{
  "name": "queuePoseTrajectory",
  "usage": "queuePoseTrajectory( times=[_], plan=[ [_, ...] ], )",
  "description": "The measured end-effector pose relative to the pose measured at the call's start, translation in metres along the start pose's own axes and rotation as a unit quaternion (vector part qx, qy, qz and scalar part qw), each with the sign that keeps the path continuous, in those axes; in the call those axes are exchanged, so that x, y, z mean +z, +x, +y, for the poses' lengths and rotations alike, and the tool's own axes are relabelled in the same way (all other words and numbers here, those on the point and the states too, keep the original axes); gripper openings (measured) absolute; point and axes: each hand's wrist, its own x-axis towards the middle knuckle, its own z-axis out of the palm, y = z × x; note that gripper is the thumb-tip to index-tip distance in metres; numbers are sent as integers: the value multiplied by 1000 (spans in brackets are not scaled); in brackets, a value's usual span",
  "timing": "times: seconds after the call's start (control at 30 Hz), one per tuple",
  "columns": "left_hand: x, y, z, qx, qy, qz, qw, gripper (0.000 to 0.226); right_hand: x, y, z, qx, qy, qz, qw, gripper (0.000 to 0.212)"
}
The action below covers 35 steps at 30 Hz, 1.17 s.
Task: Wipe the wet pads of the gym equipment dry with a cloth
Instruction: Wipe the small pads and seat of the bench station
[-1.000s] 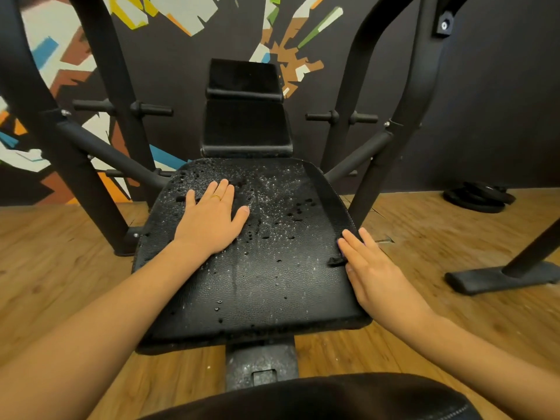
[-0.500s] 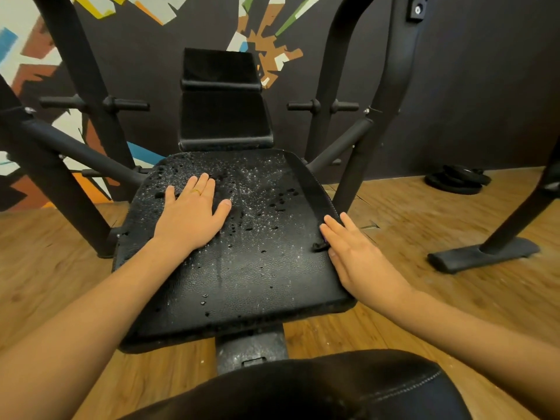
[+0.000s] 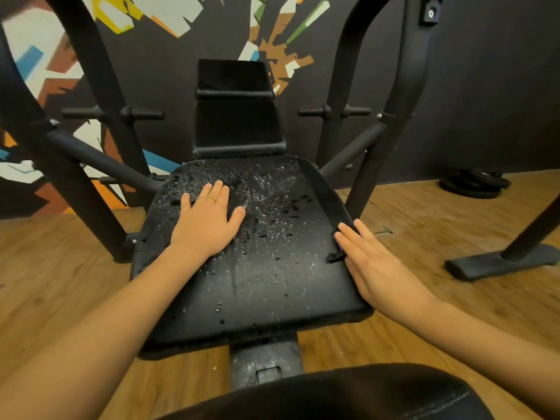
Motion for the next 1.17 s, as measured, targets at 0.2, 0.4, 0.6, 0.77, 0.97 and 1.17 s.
queuePoseTrajectory(
  times=[0.2,0.4,0.6,0.77,0.97,1.17],
  plan=[
    [2,-1,1,1,1,-5,1000,73,9,-41,5,-88,-55,29,994,56],
    [2,-1,0,3,1,-6,1000,73,16,-72,36,-249,-99,16,963,49],
    [4,-1,0,4,3,-3,1000,73,-3,-51,49,-383,-138,-26,913,51],
    [4,-1,1,3,-1,0,1000,72,9,-21,14,-433,-135,-23,891,49],
    [3,-2,-1,4,-6,3,1000,72,12,-18,2,-426,-120,-29,896,50],
    [4,-1,-1,6,-5,2,1000,72,0,-29,22,-416,-119,-45,900,53]
  ],
)
